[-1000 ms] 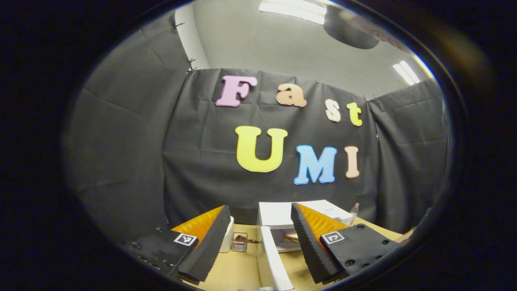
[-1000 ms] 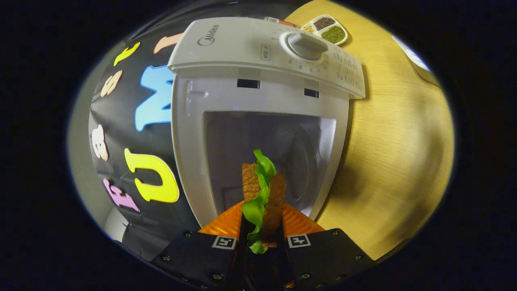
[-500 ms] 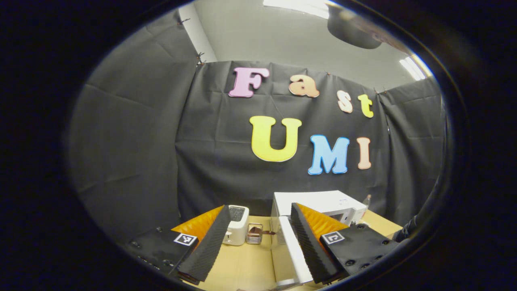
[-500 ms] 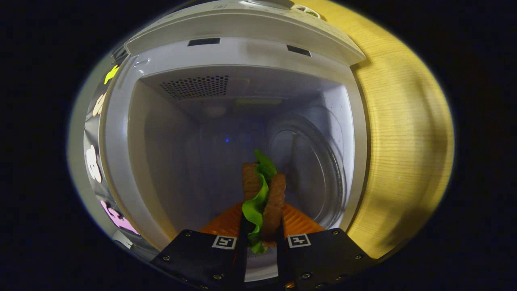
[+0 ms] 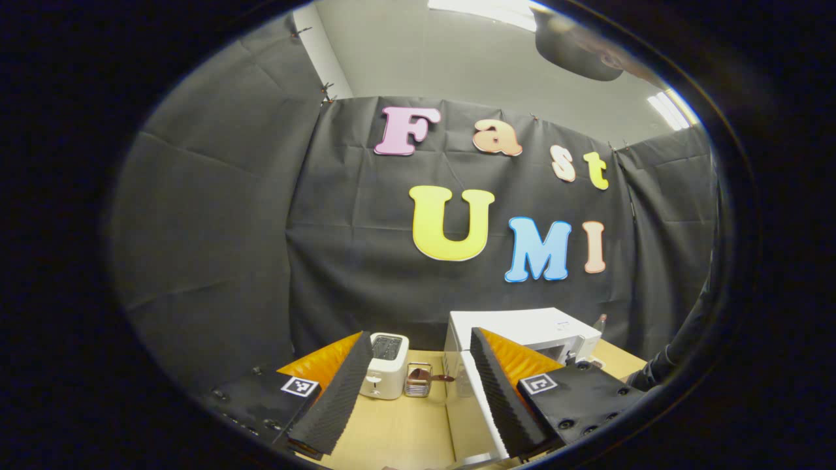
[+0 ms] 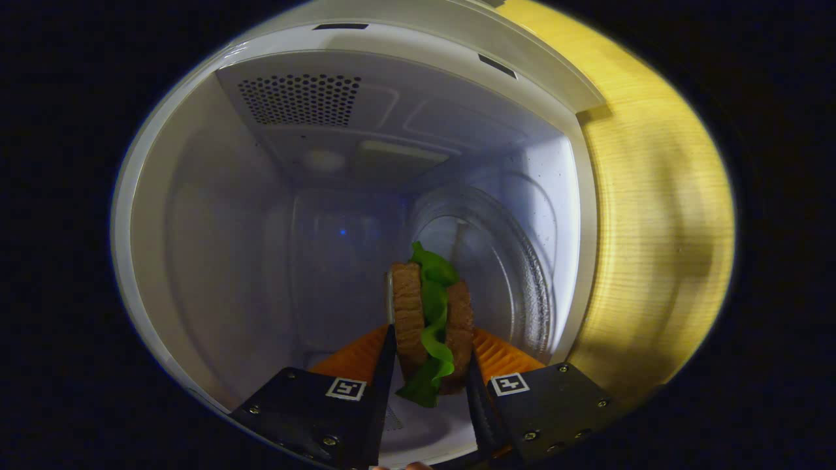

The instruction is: Open the microwave oven with the left hand, put the food in, and close the microwave oven.

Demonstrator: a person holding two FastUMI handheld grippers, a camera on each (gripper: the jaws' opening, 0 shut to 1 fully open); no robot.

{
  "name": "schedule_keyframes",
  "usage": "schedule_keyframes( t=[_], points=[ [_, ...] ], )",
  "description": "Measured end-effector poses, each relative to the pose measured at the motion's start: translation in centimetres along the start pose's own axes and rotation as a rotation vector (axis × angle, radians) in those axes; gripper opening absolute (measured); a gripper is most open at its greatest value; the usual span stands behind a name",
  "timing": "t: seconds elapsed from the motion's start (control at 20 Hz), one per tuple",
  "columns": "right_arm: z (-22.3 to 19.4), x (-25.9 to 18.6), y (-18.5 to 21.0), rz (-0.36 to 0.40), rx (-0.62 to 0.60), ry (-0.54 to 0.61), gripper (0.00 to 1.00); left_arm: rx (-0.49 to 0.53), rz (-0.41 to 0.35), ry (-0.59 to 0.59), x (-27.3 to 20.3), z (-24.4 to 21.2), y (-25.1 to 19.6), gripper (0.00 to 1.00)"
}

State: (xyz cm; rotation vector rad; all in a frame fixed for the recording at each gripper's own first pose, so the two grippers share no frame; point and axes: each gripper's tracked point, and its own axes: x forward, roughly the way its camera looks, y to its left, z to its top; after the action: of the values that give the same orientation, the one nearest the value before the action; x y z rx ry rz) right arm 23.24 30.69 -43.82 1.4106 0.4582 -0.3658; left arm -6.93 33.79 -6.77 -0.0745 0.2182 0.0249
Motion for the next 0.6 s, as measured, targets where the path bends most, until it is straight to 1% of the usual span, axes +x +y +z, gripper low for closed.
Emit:
schedule_keyframes(
  t=[0.05, 0.1, 0.15, 0.2, 0.25, 0.35, 0.45, 0.5, 0.6],
  points=[
    [-0.3, -0.3, 0.4, 0.005, -0.028, 0.02, 0.6, 0.002, -0.009, 0.002, 0.3, -0.1, -0.1, 0.96],
    [-0.4, -1.0, 0.6, -0.001, -0.086, 0.036, 0.76, 0.004, -0.016, 0.006, 0.6, -0.3, -0.3, 0.96],
    [-0.7, -1.7, 0.4, -0.018, -0.153, 0.05, 0.74, 0.006, -0.026, 0.012, 1.0, -0.7, -0.6, 0.96],
    [-0.7, -2.4, 0.4, -0.025, -0.195, 0.069, 0.89, 0.011, -0.033, 0.015, 1.2, -0.9, -0.9, 0.96],
    [-0.8, -3.3, 0.2, -0.036, -0.234, 0.086, 0.89, 0.018, -0.037, 0.014, 1.3, -0.9, -1.2, 0.97],
    [-0.2, -5.1, 0.0, -0.031, -0.297, 0.102, 0.89, 0.03, -0.049, 0.008, 1.5, -1.1, -1.9, 0.96],
    [-0.2, -7.2, 0.6, 0.009, -0.355, 0.149, 0.89, 0.044, -0.073, 0.01, 1.7, -1.7, -2.7, 0.96],
    [0.3, -8.2, 0.9, 0.021, -0.4, 0.157, 0.88, 0.048, -0.081, 0.019, 1.9, -2.2, -2.9, 0.97],
    [1.5, -10.4, 1.5, 0.038, -0.459, 0.175, 0.89, 0.034, -0.091, 0.038, 2.7, -3.1, -3.4, 0.96]
  ],
)
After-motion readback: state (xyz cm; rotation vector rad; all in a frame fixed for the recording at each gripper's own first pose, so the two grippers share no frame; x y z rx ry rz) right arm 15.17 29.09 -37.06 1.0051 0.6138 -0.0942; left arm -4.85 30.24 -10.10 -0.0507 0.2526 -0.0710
